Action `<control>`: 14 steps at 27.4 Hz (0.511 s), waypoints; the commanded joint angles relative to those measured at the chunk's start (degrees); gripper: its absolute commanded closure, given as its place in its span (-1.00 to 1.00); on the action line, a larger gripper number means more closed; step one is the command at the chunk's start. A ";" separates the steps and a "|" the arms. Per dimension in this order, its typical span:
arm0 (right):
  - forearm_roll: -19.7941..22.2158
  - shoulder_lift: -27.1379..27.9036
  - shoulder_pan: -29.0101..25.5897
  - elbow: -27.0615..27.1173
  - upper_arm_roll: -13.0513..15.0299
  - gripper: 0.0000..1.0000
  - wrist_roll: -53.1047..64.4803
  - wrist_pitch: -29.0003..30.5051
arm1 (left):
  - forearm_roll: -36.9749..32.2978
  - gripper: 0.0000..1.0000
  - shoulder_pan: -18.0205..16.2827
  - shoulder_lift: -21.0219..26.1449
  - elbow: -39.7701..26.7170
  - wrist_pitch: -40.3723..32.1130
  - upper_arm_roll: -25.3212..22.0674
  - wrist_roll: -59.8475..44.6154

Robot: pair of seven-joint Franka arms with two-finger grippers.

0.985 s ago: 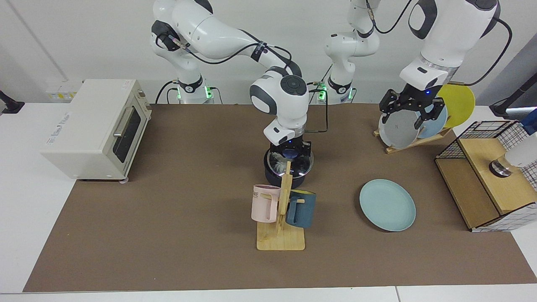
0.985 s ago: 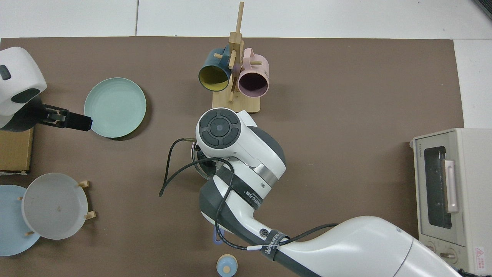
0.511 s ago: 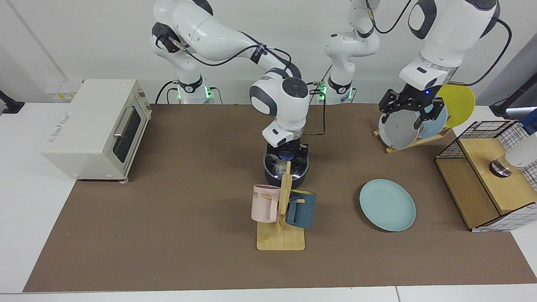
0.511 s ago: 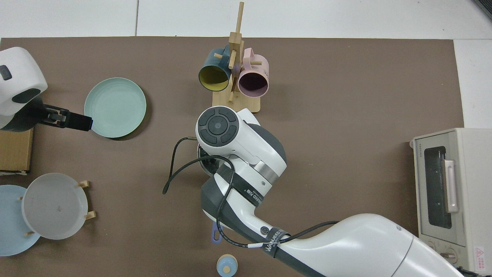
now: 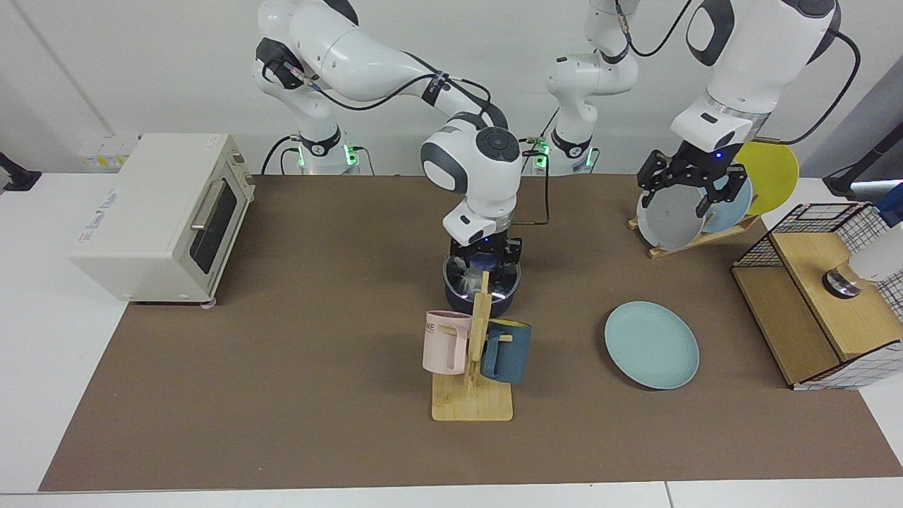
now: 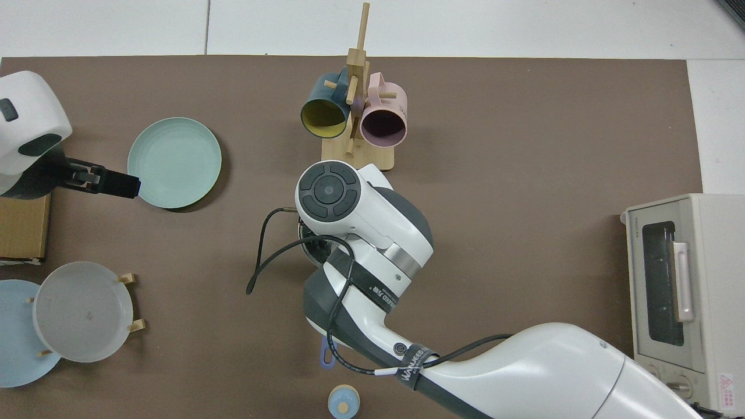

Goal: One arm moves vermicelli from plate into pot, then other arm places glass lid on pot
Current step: 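Lower the glass lid onto the saucepan with the right gripper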

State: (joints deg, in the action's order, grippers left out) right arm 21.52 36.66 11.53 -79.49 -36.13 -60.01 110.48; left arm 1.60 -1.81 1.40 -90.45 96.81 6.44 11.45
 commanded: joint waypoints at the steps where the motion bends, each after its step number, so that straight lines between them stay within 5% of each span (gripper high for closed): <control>1: 1.68 0.61 -1.86 2.23 -4.74 -1.00 -0.46 -3.87 | 0.50 -1.00 0.22 -0.87 -1.57 1.28 -0.12 -0.02; 14: 1.16 -6.25 -3.09 5.39 -5.18 -1.00 9.46 -13.53 | 0.50 -1.00 0.22 -0.87 -1.48 0.49 -0.20 -0.02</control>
State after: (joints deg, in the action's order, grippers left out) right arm 22.01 32.56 9.89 -75.34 -40.54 -56.00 101.19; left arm 1.61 -1.81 1.40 -90.50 96.77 6.45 11.45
